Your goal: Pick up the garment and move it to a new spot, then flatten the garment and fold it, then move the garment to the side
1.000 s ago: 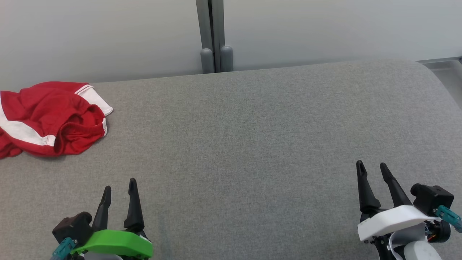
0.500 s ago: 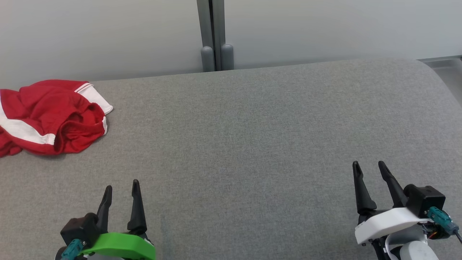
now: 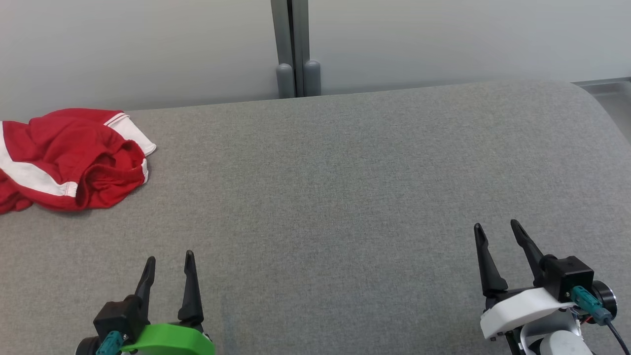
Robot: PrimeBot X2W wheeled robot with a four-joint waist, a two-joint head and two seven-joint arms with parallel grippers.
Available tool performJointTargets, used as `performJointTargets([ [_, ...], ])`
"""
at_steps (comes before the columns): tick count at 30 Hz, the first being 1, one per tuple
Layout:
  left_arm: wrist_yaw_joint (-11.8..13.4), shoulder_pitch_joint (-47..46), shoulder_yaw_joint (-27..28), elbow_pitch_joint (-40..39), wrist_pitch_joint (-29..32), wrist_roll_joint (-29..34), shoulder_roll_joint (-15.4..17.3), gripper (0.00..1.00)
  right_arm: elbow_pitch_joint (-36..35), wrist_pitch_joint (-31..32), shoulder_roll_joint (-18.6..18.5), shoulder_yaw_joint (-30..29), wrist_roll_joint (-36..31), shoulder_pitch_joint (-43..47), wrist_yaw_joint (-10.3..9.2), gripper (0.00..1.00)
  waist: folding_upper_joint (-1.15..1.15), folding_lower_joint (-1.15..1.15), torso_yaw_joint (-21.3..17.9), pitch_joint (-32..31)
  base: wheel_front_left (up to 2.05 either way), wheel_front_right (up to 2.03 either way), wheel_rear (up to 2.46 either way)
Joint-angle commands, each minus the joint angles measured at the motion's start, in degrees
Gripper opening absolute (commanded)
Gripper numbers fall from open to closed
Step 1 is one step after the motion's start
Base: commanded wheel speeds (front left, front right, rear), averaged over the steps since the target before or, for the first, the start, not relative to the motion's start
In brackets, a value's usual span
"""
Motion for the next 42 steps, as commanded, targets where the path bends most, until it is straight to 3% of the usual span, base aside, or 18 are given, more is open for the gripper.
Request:
performJointTargets([
  [1,0.02,0.63,-0.11,-0.02,-0.54,1.42,0.46,1.0,0.02,-0.68,-0.34,0.15,-1.25,0.42,0.02,1.0,0.0,0.0,0.02,-0.01,0.0,0.0,0.0],
  [15,0.15,0.92,-0.49,0.8,-2.04,5.73,0.5,1.0,0.32,-2.02,-0.4,0.46,-6.94,0.6,0.01,1.0,0.0,0.0,-0.01,-0.12,0.0,0.0,0.0],
  [42,-0.35,0.65,-0.88,1.8,-1.92,4.24,0.49,1.0,0.35,-2.05,-0.38,0.07,-6.52,0.8,0.01,1.0,0.0,0.0,1.13,-0.16,0.0,0.0,0.0],
])
